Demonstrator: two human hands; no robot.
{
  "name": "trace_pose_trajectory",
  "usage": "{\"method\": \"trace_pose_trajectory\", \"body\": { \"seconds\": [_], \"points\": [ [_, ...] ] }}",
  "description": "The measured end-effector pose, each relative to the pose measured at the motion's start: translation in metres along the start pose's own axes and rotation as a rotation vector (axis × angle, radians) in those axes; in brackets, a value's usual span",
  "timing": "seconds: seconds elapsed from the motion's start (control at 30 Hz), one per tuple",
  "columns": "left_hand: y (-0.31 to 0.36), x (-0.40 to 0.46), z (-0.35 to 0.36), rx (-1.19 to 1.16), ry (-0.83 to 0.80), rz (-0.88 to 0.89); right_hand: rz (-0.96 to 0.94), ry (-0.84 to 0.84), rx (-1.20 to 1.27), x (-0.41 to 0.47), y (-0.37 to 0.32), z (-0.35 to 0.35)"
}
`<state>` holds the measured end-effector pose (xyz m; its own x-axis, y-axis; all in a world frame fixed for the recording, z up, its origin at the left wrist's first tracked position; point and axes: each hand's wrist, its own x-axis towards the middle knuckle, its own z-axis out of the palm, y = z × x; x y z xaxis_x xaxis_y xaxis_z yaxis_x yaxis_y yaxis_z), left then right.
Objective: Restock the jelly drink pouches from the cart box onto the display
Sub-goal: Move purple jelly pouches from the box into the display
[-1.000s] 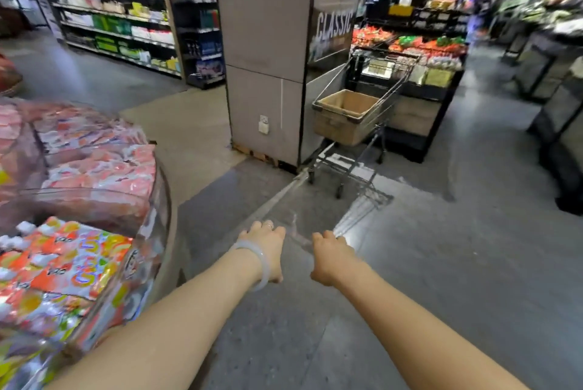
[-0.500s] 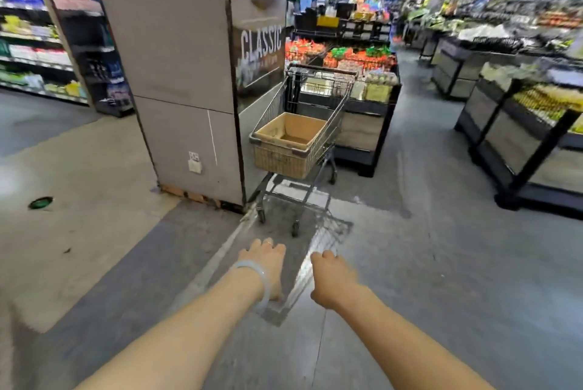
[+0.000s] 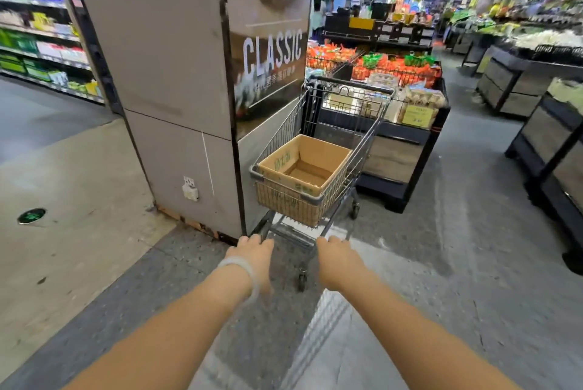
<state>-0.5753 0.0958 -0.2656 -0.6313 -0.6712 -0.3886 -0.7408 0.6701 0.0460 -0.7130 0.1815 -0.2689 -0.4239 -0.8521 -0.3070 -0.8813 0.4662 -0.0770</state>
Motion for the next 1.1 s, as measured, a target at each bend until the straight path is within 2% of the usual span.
{"method": "trace_pose_trajectory", "body": {
  "seconds": [0.27,0.57,0.7,0.9,1.1],
  "points": [
    [-0.038,0.173,-0.044,0.009,-0.021,-0.030,-0.047,-0.073,0.047,0.172,-0.003,-0.020],
    [-0.075,0.381,-0.133,0.001,-0.005,0.065,0.116,-0.033,0.139,0.373,0.025,-0.079],
    [-0.074,0.457,-0.140,0.024,-0.068,0.097,0.157,-0.089,0.148,0.440,0.047,-0.076],
    [-0.080,0.571,-0.139,0.016,-0.164,0.090,0.151,-0.067,0.152,0.569,0.081,-0.057],
    [-0.079,0.674,-0.129,-0.001,-0.263,0.095,0.190,-0.223,0.248,0.664,0.103,-0.022]
  ]
}}
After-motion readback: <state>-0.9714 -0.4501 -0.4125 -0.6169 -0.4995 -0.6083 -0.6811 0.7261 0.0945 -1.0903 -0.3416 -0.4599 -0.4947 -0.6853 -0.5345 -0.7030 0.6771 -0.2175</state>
